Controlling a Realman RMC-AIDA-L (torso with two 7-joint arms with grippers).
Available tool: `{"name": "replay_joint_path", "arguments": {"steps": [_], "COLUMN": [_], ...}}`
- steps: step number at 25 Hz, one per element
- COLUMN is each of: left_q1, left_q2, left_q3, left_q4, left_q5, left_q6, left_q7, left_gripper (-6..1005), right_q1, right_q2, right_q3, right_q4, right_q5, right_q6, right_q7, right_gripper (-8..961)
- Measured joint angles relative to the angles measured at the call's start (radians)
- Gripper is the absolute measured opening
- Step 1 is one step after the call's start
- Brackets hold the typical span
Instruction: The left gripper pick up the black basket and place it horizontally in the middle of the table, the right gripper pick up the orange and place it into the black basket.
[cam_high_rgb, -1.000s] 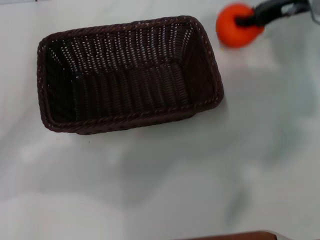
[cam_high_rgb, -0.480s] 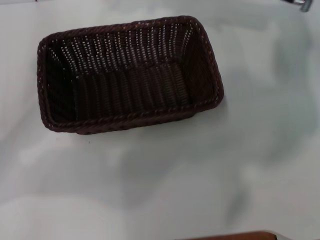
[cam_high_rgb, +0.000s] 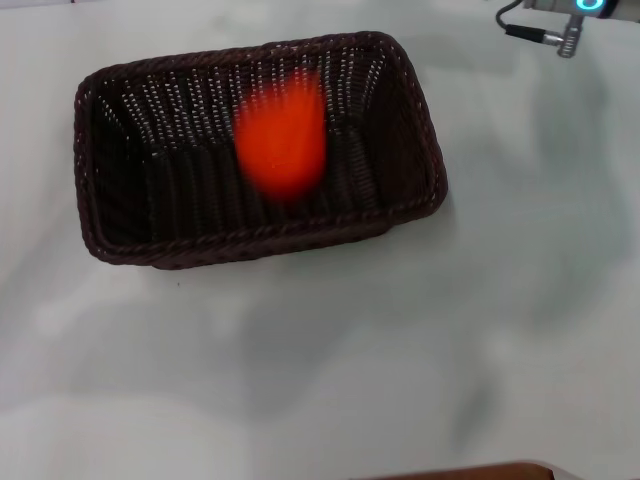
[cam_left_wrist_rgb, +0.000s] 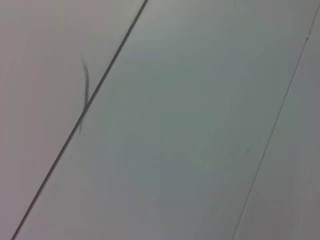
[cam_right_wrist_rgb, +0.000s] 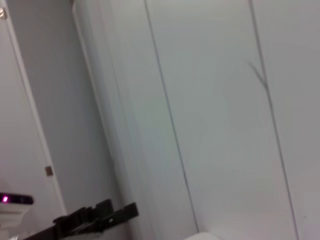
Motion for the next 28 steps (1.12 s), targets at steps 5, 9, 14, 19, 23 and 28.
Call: {"name": "replay_joint_path", "arguments": {"steps": [5,9,14,19,23,28], "left_q1": [0.0,0.001,0.0,0.001,0.015,0.019], "left_q2": [0.001,0.001,0.0,-0.003,-0.007,-0.007], "left_q3": [-0.009,-0.024,-0.094,-0.171,-0.176,-0.177], "left_q4": [0.0,0.0,0.035,0.158,0.272,0.328], "left_q5": [-0.002,-0.016,-0.048,-0.176,-0.331,-0.404], "left_q6": [0.0,0.013,0.031,0.023,0.007,-0.012], "left_q7": [0.001,0.009,0.055,0.235,0.415,0.503], "left_gripper": [875,876,876,875,875,875], "right_q1": [-0.049,-0.12,-0.186,-0.214,-0.223,-0.229], "right_q2": [-0.005,0.011,0.03,0.039,0.041,0.043], "right_q3": [0.03,0.091,0.188,0.251,0.262,0.267], "right_q4": [-0.001,-0.027,-0.184,-0.424,-0.533,-0.567], "right_q5": [0.062,0.198,0.426,0.765,0.936,0.98], "right_q6": [0.004,0.002,0.001,0.067,0.126,0.153], "right_q7": [-0.033,-0.164,-0.427,-0.746,-0.927,-0.997], "right_gripper": [826,937,945,954,955,955]}}
